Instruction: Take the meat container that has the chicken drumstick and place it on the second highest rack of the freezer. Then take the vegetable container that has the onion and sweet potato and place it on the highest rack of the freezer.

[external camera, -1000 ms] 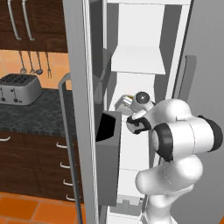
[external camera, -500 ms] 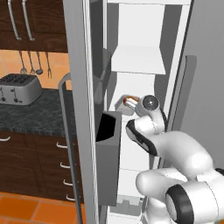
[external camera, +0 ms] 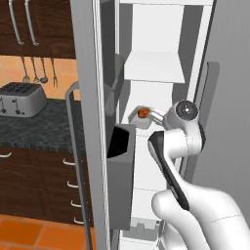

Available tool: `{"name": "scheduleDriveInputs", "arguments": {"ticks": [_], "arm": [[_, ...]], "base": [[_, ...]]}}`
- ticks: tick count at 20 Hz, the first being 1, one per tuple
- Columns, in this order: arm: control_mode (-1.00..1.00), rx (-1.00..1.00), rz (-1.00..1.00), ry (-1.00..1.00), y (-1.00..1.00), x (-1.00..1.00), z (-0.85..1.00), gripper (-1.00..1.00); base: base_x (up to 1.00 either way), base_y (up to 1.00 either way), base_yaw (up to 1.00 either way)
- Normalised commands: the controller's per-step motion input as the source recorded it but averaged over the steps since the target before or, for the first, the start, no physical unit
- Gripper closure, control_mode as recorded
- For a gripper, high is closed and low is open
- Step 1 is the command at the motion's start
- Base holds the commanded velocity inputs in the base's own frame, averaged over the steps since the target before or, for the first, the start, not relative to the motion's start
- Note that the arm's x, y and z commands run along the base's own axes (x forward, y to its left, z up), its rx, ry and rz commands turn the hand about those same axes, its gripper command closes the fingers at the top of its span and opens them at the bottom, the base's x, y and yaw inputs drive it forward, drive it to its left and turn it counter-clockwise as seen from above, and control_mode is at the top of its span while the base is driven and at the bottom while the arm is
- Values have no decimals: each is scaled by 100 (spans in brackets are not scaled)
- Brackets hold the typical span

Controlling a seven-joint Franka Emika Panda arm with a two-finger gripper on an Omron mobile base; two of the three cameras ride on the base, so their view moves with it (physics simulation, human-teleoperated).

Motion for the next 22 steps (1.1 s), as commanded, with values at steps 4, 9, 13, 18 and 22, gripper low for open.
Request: {"name": "scheduleDriveInputs", "arguments": {"ticks": [4,9,13,18,22], "arm": [[-100,0,0,2,0,-100,14,-100],[-100,0,0,0,0,-97,5,-100],[-100,0,1,-1,-1,-76,0,-100],[100,0,0,0,0,0,0,-100],[100,0,0,0,0,0,0,-100]], "base": [[0,0,0],[0,0,0],[0,0,0],[-95,0,42],[-62,0,70]]}}
